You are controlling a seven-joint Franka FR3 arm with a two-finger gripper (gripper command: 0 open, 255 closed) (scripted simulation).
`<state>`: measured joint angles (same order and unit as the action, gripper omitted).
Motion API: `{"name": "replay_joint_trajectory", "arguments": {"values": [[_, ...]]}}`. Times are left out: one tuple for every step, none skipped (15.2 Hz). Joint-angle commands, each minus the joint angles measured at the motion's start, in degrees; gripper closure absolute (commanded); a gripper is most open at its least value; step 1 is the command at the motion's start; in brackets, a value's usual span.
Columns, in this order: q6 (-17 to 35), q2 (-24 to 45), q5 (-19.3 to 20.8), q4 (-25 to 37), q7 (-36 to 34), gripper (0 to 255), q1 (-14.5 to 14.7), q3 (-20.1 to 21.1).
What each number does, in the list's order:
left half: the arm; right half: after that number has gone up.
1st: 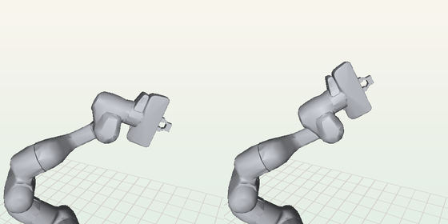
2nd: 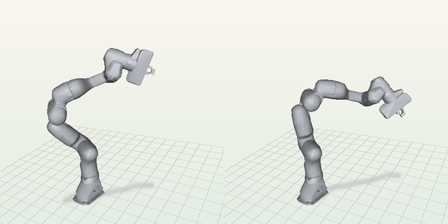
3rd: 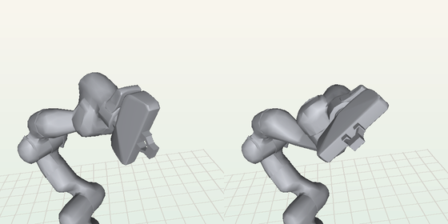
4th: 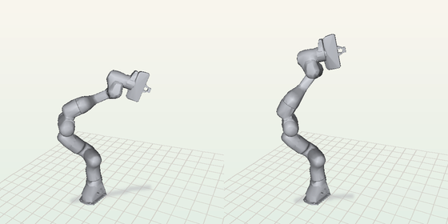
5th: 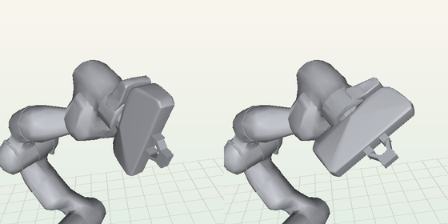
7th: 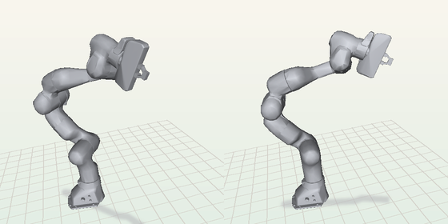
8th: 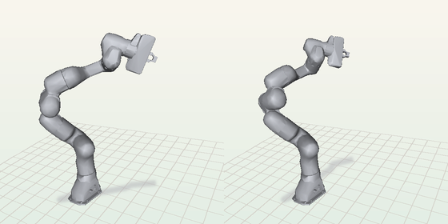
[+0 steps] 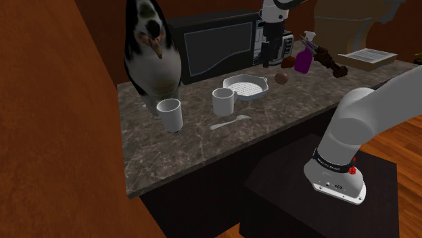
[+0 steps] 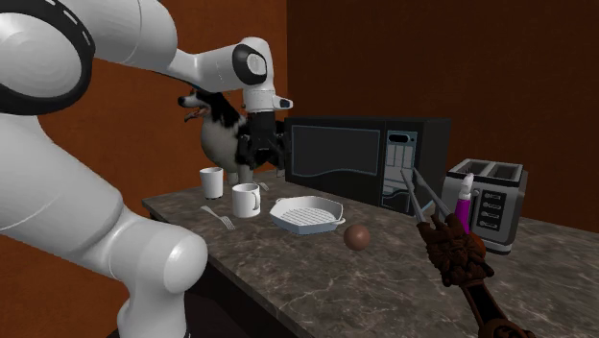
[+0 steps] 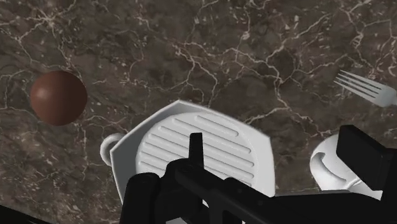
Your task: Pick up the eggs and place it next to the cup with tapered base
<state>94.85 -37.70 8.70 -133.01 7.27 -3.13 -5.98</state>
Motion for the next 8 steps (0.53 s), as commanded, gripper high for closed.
{"name": "replay_joint_trajectory", "arguments": {"values": [[2.42, 2.89, 1.81, -0.07, -0.62, 0, -1.3, -0.83], [3.57, 4.25, 2.66, -0.16, -1.03, 0, -1.92, -1.19], [4.7, 5.63, 3.51, -0.19, -1.46, 0, -2.55, -1.56], [5.82, 7.04, 4.36, -0.17, -1.9, 0, -3.18, -1.93], [6.9, 8.48, 5.2, -0.09, -2.36, 0, -3.81, -2.32], [7.97, 9.93, 6.04, 0.05, -2.83, 0, -4.43, -2.71], [9.0, 11.41, 6.88, 0.23, -3.32, 0, -5.05, -3.12], [10.01, 12.91, 7.71, 0.48, -3.82, 0, -5.66, -3.54]]}}
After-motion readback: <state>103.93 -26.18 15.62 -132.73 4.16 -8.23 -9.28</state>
